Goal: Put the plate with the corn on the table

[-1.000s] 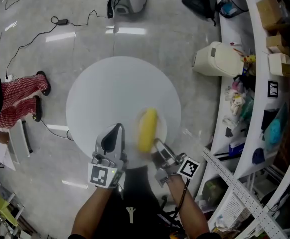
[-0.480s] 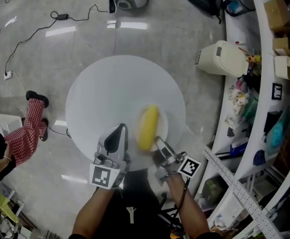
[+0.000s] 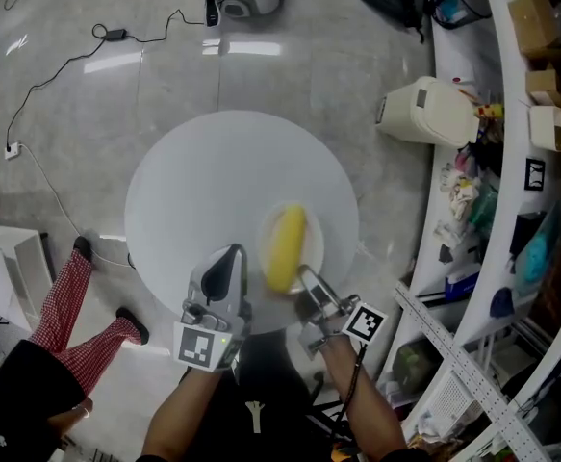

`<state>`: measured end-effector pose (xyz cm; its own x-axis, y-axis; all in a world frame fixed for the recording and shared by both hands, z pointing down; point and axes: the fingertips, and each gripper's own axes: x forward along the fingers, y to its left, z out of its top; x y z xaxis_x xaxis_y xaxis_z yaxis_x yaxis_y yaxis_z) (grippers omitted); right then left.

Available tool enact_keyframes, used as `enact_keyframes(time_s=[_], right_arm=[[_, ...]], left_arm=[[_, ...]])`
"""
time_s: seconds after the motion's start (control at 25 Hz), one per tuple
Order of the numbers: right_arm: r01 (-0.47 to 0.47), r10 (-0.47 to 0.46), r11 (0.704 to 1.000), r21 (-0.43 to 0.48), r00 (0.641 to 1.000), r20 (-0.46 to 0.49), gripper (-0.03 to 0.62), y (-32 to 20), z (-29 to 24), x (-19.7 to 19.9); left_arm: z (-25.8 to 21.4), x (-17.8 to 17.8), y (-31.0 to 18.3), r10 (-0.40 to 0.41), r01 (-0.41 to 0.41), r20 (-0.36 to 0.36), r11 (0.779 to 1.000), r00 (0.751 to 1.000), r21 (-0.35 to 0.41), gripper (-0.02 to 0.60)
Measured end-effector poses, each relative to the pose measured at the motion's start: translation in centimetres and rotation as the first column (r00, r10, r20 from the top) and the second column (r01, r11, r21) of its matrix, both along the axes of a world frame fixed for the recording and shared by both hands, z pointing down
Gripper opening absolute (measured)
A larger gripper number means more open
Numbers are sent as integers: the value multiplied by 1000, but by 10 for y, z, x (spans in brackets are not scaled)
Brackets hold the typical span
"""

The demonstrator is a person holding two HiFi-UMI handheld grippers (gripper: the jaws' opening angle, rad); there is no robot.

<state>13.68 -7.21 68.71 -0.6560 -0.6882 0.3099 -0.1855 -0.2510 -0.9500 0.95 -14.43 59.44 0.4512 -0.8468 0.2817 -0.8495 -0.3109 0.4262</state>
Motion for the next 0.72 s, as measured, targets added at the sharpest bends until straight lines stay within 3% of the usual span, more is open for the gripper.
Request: enact_keyframes(time_s=[0.72], right_arm=[[19,-21,1000,-24,994,-107,55,-2,10,-2]], left_arm=[[4,-7,3,-4,4,0,1000,1000,-2,2]])
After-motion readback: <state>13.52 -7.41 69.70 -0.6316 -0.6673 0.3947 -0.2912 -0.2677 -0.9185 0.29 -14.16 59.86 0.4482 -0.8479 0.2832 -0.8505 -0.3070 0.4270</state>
